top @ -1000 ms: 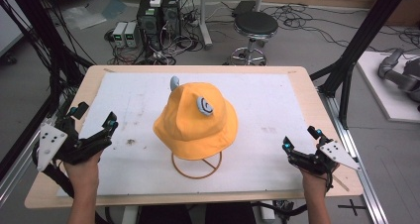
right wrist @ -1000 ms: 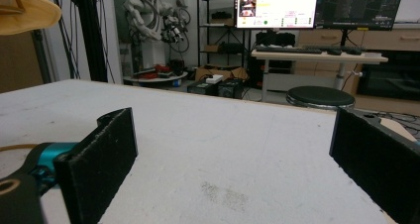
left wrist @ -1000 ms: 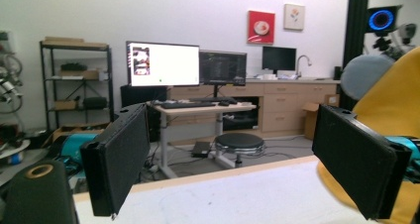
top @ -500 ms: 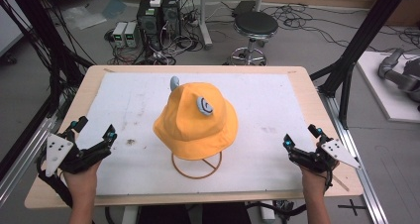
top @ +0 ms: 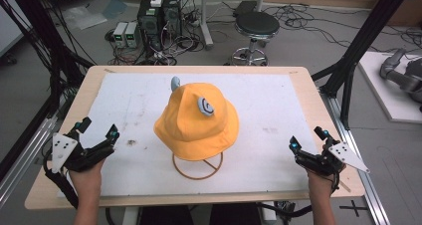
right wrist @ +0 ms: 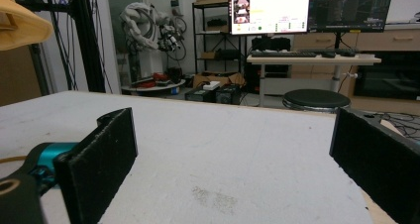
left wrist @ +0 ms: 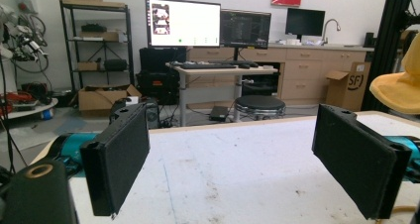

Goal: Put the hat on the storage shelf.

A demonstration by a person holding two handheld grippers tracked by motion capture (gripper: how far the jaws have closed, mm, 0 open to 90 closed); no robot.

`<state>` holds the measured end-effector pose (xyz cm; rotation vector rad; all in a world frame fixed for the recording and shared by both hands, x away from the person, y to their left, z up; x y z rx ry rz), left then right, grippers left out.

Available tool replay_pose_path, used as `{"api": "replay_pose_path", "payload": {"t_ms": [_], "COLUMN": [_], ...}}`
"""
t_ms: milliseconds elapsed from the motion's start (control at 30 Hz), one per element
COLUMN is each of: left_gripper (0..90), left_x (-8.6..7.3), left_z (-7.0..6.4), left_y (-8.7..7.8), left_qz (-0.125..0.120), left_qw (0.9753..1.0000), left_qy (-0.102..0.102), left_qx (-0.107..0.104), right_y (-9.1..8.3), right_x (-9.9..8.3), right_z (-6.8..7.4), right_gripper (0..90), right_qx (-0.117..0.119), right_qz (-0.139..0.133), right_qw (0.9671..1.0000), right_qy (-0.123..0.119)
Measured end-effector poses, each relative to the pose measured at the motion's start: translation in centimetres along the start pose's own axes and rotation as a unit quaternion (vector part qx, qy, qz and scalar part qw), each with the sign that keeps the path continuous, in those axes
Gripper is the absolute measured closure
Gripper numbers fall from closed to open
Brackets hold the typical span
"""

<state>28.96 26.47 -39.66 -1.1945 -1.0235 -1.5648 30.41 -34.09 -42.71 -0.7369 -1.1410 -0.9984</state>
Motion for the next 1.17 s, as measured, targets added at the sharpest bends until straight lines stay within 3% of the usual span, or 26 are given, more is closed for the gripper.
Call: {"api": "replay_pose_path", "payload": {"t_ms": [1167], "left_gripper": [15.1], "left_x": [-0.15], "left_z": [-0.09], "left_y": [0.07], "left_qz": [0.002], "left_qw": [1.0], "left_qy": [0.006], "left_qx": [-0.008], "right_y": [-0.1], "right_x": [0.06], "right_z": [0.37], "right_gripper": [4.0], "right_qx": [-0.004], "right_qz": [0.003], "right_qw": [0.9999], "right_qy": [-0.012]}}
Point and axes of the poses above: each handheld gripper's, and its own axes: y roughly forward along the jaws, x roughly out of its top, z roughly to its left, the point moved 4 cm from there along y, roughly forward along the jaws, and after that the axes turned 13 degrees about y, right-handed, at the moved point
